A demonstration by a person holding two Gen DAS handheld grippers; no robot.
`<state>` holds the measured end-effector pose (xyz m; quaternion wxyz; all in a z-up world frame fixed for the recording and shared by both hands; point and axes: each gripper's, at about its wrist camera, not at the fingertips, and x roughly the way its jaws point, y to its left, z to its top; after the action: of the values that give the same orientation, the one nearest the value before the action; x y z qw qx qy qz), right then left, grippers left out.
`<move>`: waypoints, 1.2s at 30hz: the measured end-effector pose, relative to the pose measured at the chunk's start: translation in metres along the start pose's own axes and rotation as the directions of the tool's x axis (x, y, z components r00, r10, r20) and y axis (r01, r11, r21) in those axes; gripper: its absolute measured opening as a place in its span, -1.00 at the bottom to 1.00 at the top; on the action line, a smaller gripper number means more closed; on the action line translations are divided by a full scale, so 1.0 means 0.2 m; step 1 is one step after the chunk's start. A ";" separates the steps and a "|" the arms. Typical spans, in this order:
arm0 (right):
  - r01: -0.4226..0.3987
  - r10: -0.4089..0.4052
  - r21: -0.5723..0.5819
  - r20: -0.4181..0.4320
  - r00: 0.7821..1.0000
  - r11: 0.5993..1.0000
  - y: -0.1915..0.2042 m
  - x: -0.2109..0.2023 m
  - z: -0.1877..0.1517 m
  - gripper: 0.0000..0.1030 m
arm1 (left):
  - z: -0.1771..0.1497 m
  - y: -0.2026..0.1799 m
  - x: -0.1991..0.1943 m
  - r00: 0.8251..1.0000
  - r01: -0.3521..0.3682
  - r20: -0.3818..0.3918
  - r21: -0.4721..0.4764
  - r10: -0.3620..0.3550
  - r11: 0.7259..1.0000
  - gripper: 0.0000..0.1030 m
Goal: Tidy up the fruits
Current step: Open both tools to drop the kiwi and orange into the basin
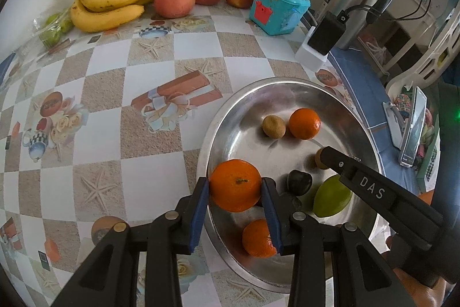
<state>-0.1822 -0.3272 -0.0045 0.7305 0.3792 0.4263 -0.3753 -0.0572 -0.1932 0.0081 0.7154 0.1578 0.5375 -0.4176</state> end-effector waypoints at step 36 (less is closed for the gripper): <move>0.042 -0.028 -0.189 0.081 0.996 0.981 0.15 -0.11 -0.12 0.82 | -0.14 0.44 -0.13 0.955 -0.281 0.025 -0.241 0.296 0.929 1.00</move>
<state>-0.1722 -0.2871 0.0145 0.7728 0.2851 0.4380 -0.3601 -0.0085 -0.1102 0.0024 0.7986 0.1368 0.5319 -0.2462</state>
